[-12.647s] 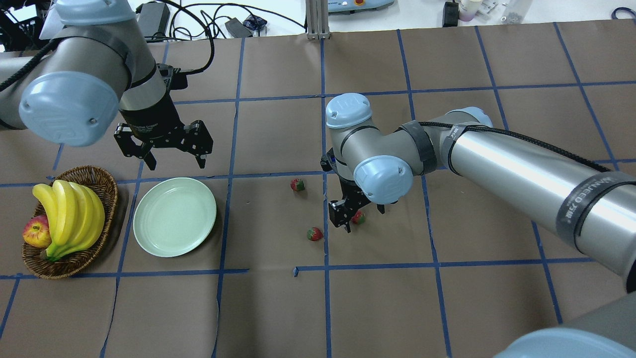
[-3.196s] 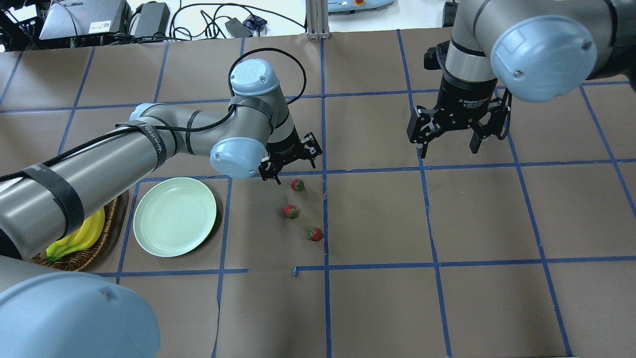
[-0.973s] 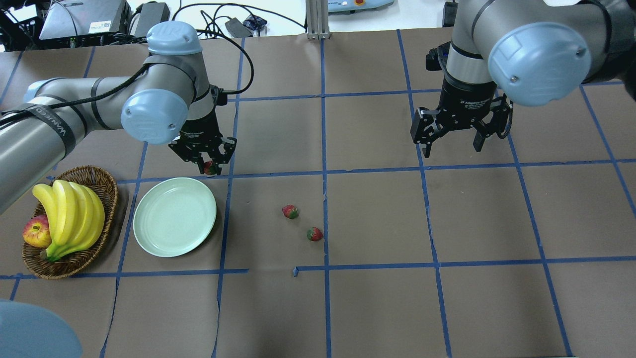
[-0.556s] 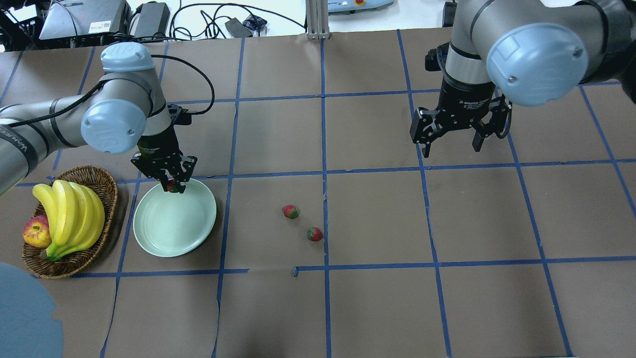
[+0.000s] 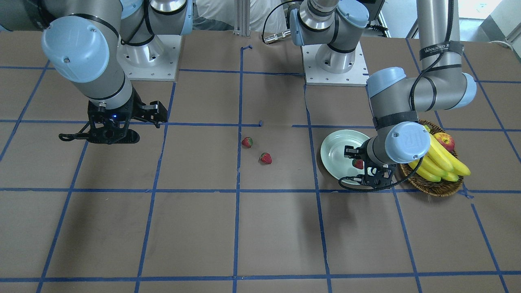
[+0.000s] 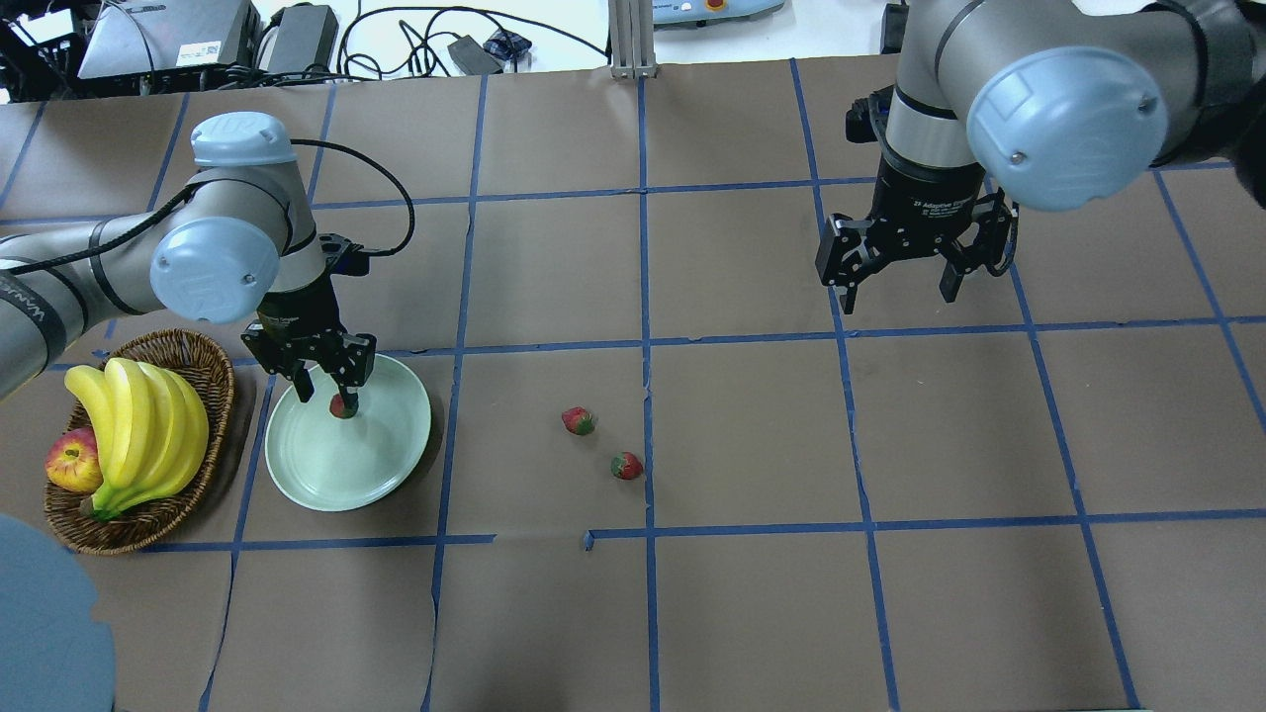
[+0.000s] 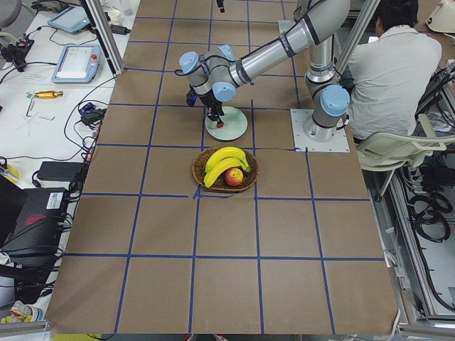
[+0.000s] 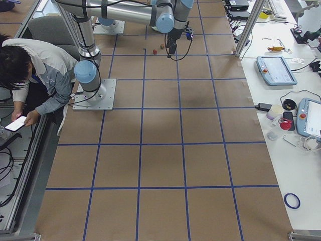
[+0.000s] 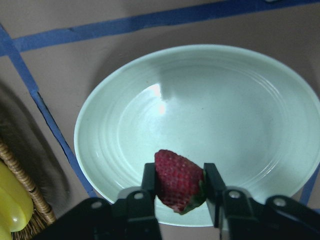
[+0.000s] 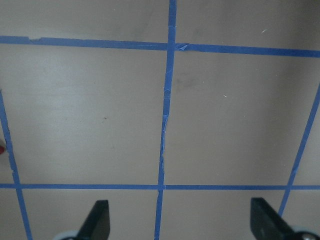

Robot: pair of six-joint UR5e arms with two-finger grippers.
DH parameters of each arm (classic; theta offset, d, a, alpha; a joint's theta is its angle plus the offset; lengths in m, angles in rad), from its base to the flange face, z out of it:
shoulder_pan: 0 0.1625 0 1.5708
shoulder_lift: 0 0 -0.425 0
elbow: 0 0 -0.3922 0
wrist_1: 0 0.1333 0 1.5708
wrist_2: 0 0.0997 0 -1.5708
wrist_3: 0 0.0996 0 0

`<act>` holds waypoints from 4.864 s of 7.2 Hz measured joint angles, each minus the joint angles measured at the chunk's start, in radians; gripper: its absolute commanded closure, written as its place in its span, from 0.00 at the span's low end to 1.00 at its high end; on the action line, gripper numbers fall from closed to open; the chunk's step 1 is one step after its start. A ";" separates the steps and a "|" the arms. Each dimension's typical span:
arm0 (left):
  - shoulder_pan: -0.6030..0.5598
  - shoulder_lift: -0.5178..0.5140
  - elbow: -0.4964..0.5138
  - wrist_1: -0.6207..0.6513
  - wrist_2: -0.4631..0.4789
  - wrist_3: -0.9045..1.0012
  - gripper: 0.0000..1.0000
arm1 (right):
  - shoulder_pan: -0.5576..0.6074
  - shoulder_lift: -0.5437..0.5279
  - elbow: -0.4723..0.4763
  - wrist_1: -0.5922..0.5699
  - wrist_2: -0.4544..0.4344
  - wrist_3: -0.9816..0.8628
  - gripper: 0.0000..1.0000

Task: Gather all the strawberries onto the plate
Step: 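Carry the strawberry over the green plate and release it, then move the left gripper back to the remaining strawberries and lower it, then grasp a second strawberry with the left gripper, then carry the second strawberry onto the plate and open the left gripper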

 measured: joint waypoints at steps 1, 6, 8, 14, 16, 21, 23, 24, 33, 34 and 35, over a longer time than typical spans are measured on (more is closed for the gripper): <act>-0.008 0.003 0.007 -0.001 -0.004 -0.003 0.00 | 0.000 0.000 0.000 0.000 0.000 -0.001 0.00; -0.171 0.010 0.073 0.017 -0.188 -0.371 0.00 | 0.001 0.003 0.001 0.000 0.002 0.008 0.00; -0.277 -0.002 0.070 0.044 -0.254 -0.587 0.00 | -0.001 0.006 0.000 -0.001 0.002 0.011 0.00; -0.361 -0.087 0.010 0.147 -0.388 -0.856 0.06 | 0.000 0.016 0.001 -0.008 0.003 0.037 0.00; -0.373 -0.111 0.008 0.148 -0.387 -0.858 0.40 | -0.001 0.025 0.000 -0.011 0.003 0.030 0.00; -0.381 -0.120 0.018 0.148 -0.378 -0.811 1.00 | -0.003 0.032 0.000 -0.013 0.002 0.025 0.00; -0.377 -0.090 0.051 0.138 -0.352 -0.757 1.00 | -0.003 0.033 0.001 -0.012 0.002 0.024 0.00; -0.364 -0.071 0.076 0.118 -0.294 -0.687 1.00 | -0.003 0.033 0.001 -0.013 0.002 0.025 0.00; -0.094 -0.037 0.007 -0.009 0.013 0.053 0.00 | -0.003 0.034 0.008 -0.027 0.001 0.025 0.00; -0.092 -0.035 0.011 -0.007 0.017 0.053 0.00 | -0.003 0.034 0.008 -0.027 0.000 0.024 0.00; -0.096 -0.029 0.026 -0.006 0.010 0.043 0.00 | -0.003 0.034 0.008 -0.027 0.000 0.023 0.00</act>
